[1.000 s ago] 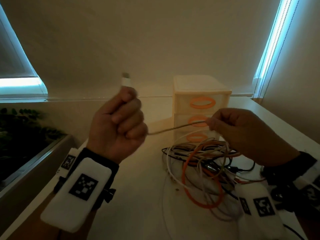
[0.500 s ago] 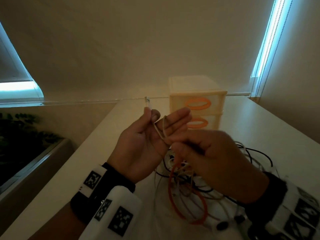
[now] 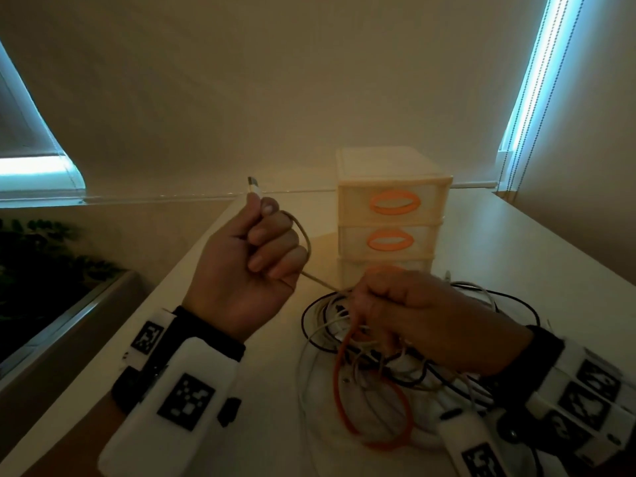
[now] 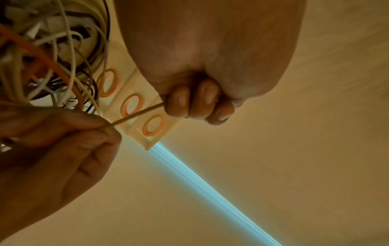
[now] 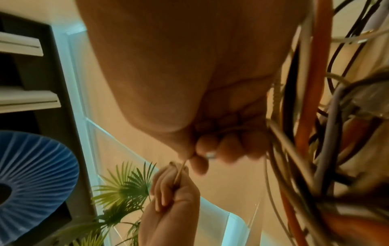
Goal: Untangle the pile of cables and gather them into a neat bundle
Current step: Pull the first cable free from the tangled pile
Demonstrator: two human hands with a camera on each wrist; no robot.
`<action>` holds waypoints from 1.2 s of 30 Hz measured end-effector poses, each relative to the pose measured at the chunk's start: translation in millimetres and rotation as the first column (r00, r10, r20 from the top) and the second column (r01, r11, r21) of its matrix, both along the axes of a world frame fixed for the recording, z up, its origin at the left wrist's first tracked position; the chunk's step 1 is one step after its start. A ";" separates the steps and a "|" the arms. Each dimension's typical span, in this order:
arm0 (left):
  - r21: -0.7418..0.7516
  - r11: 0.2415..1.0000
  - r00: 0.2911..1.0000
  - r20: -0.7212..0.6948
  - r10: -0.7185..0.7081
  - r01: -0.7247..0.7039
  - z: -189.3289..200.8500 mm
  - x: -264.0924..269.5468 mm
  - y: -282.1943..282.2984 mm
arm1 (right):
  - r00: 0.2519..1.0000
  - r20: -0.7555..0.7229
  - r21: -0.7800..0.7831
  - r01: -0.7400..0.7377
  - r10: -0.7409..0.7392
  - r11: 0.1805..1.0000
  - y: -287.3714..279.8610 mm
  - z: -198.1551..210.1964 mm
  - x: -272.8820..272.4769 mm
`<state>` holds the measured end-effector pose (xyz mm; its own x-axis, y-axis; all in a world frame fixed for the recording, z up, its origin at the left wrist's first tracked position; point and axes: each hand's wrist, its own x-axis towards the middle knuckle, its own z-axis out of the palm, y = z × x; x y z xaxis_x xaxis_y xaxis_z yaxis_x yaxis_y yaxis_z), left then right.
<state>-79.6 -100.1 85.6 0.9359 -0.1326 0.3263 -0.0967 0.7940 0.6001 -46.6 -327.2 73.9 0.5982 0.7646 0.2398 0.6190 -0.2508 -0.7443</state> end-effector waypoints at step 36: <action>0.006 0.993 0.985 -0.122 0.119 -0.119 -2.6 -5.4 -26.6 | 0.969 0.231 0.033 0.077 -0.083 0.996 10.2 -16.9 -0.2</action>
<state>-85.1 -126.7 83.0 0.9778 -0.0173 0.2089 -0.1169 0.7823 0.6118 -46.8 -317.0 57.0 0.5834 0.7089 0.3963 0.7538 -0.2909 -0.5892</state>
